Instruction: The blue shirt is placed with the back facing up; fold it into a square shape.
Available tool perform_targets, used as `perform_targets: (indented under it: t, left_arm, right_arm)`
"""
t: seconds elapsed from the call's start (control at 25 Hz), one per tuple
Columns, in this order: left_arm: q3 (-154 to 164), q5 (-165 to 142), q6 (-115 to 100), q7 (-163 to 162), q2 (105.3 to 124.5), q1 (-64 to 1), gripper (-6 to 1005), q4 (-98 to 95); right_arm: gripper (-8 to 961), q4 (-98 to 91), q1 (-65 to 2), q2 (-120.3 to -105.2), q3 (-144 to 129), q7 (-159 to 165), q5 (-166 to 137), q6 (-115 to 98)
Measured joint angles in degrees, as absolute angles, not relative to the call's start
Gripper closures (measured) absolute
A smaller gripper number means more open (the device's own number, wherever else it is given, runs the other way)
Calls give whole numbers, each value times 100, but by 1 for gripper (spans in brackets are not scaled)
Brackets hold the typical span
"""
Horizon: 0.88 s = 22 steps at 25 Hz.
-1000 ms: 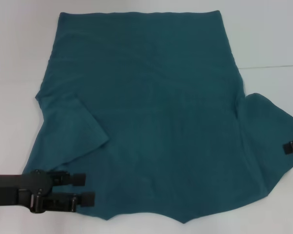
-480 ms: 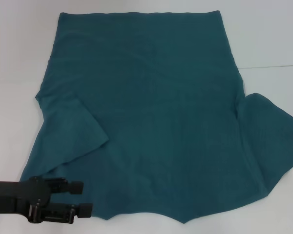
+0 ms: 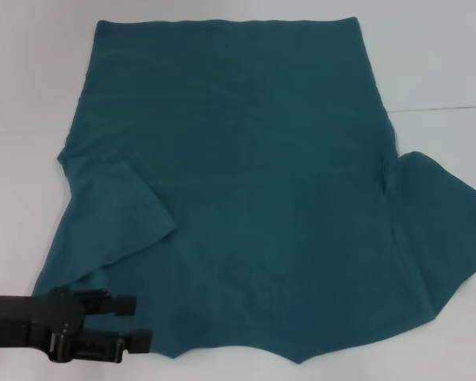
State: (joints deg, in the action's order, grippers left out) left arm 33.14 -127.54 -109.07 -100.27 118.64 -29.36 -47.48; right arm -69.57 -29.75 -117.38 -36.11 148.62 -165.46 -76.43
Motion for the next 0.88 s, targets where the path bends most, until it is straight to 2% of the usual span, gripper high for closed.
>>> perform_targets:
  t: [0.4,0.88]
  left_arm:
    - [3313,-12754,-10837,-10022,11877,-2942,108,-4729]
    - [3314,-12764,-10832,-10019,11931,-2918,108,-4719]
  right_arm:
    - [175,-6180,-3066,-11733,-3634,14710,-16495,-6545]
    - [185,-5796,-3096,-11797,-3660,14498,-16308,-6151]
